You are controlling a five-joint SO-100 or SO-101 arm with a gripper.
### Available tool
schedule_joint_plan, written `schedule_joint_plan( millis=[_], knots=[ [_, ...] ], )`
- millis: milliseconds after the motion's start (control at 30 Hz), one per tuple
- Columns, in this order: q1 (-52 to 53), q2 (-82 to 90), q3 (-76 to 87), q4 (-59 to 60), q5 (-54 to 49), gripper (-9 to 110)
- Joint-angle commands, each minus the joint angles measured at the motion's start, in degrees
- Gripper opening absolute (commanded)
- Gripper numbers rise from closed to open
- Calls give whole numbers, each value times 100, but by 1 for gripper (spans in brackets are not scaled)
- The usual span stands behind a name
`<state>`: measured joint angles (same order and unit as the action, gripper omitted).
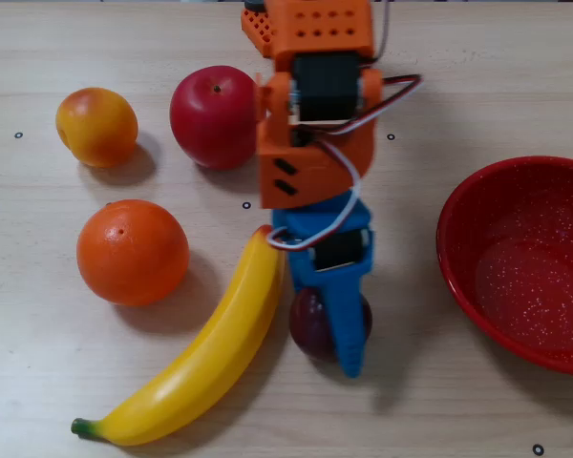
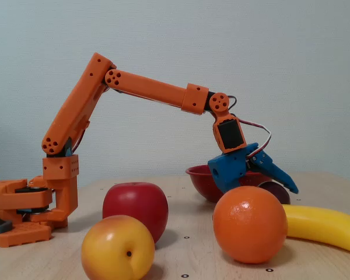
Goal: Put plum in the red bowl.
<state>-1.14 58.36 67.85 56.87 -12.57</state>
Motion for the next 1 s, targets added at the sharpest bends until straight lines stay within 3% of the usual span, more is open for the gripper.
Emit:
schedule_joint_plan(
  millis=[0, 967],
  knots=[
    [53, 272, -193, -158, 97, 41],
    [18, 299, -141, 325, -800, 44]
  ],
)
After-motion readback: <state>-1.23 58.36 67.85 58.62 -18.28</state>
